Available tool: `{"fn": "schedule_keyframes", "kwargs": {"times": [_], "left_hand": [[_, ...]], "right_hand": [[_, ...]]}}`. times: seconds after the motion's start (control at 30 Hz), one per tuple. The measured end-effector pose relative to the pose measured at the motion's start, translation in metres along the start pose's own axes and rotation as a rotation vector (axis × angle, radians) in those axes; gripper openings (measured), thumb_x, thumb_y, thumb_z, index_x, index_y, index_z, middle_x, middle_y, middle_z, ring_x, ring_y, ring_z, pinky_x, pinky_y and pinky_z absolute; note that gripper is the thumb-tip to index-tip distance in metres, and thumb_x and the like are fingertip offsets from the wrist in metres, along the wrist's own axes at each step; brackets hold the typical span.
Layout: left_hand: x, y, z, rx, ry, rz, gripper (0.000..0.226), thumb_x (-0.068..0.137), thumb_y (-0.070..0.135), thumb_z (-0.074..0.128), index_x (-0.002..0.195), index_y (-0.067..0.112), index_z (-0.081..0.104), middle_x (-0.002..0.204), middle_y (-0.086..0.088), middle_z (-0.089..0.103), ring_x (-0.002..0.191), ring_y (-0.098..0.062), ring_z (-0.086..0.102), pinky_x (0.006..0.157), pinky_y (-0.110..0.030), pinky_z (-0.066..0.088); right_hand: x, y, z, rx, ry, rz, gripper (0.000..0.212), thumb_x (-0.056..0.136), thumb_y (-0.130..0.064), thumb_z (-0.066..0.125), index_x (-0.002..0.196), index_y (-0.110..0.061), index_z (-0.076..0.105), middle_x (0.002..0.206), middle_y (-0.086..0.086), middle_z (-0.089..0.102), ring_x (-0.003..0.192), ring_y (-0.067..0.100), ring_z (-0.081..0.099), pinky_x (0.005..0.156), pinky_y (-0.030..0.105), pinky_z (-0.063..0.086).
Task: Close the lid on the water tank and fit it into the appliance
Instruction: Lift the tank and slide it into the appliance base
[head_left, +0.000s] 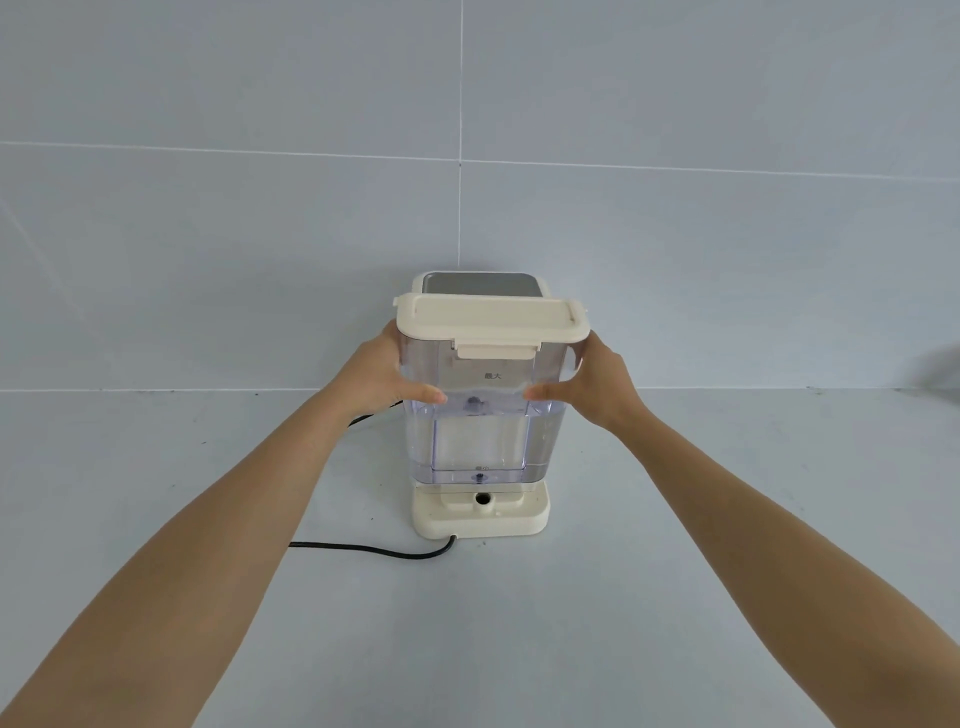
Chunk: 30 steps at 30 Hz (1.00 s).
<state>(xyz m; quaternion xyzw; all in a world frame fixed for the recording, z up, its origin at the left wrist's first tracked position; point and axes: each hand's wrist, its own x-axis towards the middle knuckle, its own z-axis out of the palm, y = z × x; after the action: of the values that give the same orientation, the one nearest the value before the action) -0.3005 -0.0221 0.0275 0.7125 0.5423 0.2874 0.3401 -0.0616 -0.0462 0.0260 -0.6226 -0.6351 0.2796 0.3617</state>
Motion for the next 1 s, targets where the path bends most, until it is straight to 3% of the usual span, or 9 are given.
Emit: {"fn": "schedule_keyframes", "kwargs": {"times": [0.1, 0.23, 0.53, 0.67, 0.83, 1.0], "left_hand": [[-0.001, -0.006, 0.004, -0.003, 0.005, -0.001, 0.093, 0.062, 0.014, 0.080, 0.136, 0.015, 0.023, 0.133, -0.002, 0.045, 0.124, -0.018, 0.039, 0.093, -0.024, 0.031], [-0.004, -0.010, 0.010, 0.019, 0.030, 0.000, 0.093, 0.063, 0.012, 0.079, 0.136, 0.013, 0.022, 0.133, -0.004, 0.046, 0.123, -0.020, 0.041, 0.090, -0.024, 0.031], [-0.008, -0.013, 0.018, 0.036, 0.046, 0.016, 0.093, 0.065, 0.012, 0.078, 0.137, 0.014, 0.019, 0.137, -0.006, 0.043, 0.126, -0.022, 0.039, 0.092, -0.023, 0.030], [-0.009, -0.016, 0.021, 0.031, 0.054, 0.014, 0.093, 0.064, 0.013, 0.079, 0.136, 0.014, 0.020, 0.137, -0.006, 0.044, 0.125, -0.023, 0.040, 0.093, -0.024, 0.031], [-0.011, -0.017, 0.028, 0.019, 0.066, 0.031, 0.091, 0.065, 0.011, 0.078, 0.136, 0.014, 0.020, 0.137, -0.005, 0.042, 0.126, -0.021, 0.039, 0.091, -0.022, 0.030], [-0.009, -0.018, 0.031, 0.022, 0.066, 0.042, 0.093, 0.065, 0.012, 0.078, 0.136, 0.013, 0.018, 0.139, -0.005, 0.040, 0.127, -0.022, 0.038, 0.092, -0.022, 0.030]], "right_hand": [[-0.002, 0.003, 0.004, -0.001, 0.003, -0.002, 0.087, 0.058, -0.025, 0.082, 0.131, -0.014, 0.037, 0.125, 0.003, 0.056, 0.095, 0.015, 0.045, 0.060, 0.014, 0.035], [-0.007, 0.008, 0.007, 0.008, -0.006, 0.009, 0.085, 0.059, -0.024, 0.082, 0.130, -0.013, 0.038, 0.124, 0.003, 0.056, 0.095, 0.015, 0.044, 0.076, 0.024, 0.034], [-0.012, 0.012, 0.009, -0.007, 0.004, 0.005, 0.081, 0.059, -0.023, 0.082, 0.127, -0.012, 0.040, 0.103, -0.007, 0.049, 0.091, 0.015, 0.045, 0.075, 0.023, 0.033], [-0.014, 0.014, 0.010, -0.031, 0.006, 0.000, 0.078, 0.059, -0.024, 0.082, 0.125, -0.012, 0.041, 0.090, -0.010, 0.050, 0.088, 0.017, 0.045, 0.068, 0.015, 0.030], [-0.013, 0.019, 0.011, -0.038, 0.002, 0.014, 0.080, 0.059, -0.025, 0.082, 0.126, -0.014, 0.040, 0.095, -0.003, 0.050, 0.088, 0.018, 0.046, 0.073, 0.024, 0.034], [-0.011, 0.022, 0.011, -0.035, 0.005, -0.002, 0.080, 0.060, -0.025, 0.082, 0.126, -0.013, 0.040, 0.097, -0.004, 0.049, 0.089, 0.017, 0.045, 0.075, 0.025, 0.034]]}}
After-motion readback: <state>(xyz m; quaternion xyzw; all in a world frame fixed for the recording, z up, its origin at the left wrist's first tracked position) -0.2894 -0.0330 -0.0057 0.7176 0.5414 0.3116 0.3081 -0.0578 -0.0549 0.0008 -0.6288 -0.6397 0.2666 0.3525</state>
